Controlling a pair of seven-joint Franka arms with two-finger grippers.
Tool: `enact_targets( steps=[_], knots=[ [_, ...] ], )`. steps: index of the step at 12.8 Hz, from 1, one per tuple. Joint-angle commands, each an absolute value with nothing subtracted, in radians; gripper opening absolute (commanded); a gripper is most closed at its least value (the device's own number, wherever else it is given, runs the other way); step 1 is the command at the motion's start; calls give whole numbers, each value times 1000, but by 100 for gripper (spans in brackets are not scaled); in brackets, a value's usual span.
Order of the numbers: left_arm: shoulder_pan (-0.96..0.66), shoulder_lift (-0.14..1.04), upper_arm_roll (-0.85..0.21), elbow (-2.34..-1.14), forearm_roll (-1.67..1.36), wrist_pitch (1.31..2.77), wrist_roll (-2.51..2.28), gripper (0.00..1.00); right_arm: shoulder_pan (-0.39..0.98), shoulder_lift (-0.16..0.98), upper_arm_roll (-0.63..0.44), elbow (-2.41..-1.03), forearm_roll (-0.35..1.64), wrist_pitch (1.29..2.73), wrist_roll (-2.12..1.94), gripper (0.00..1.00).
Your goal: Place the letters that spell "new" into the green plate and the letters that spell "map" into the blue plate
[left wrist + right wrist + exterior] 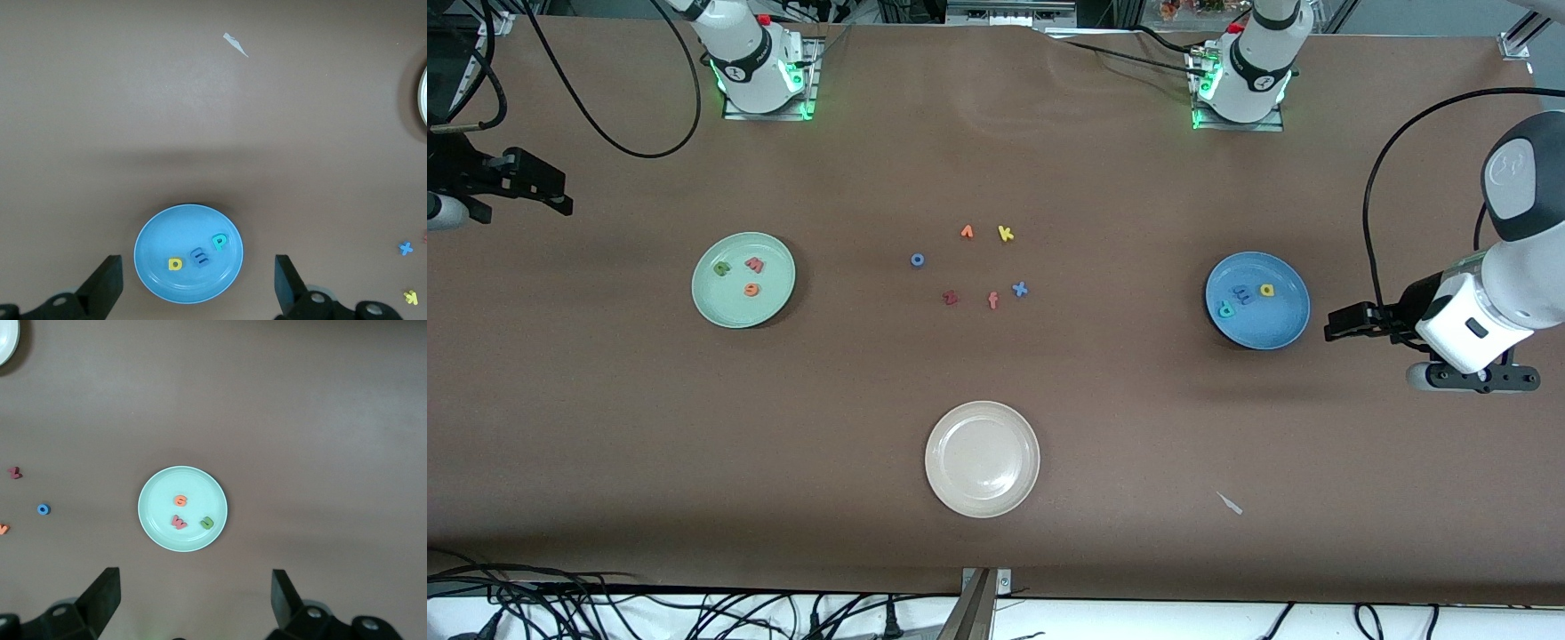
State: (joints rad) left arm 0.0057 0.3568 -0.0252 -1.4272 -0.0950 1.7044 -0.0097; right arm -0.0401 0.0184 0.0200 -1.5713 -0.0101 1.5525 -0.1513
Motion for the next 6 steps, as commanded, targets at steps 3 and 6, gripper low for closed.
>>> enact_targets(
  steps=[3, 6],
  knots=[
    [3, 341, -21, -1448, -112, 1694, 12, 100, -52, 8, 34, -1580, -23, 1548, -135, 100],
    [8, 341, -21, -1448, -112, 1694, 14, 100, -54, 9, 32, -1580, -15, 1546, -132, 100]
  ],
)
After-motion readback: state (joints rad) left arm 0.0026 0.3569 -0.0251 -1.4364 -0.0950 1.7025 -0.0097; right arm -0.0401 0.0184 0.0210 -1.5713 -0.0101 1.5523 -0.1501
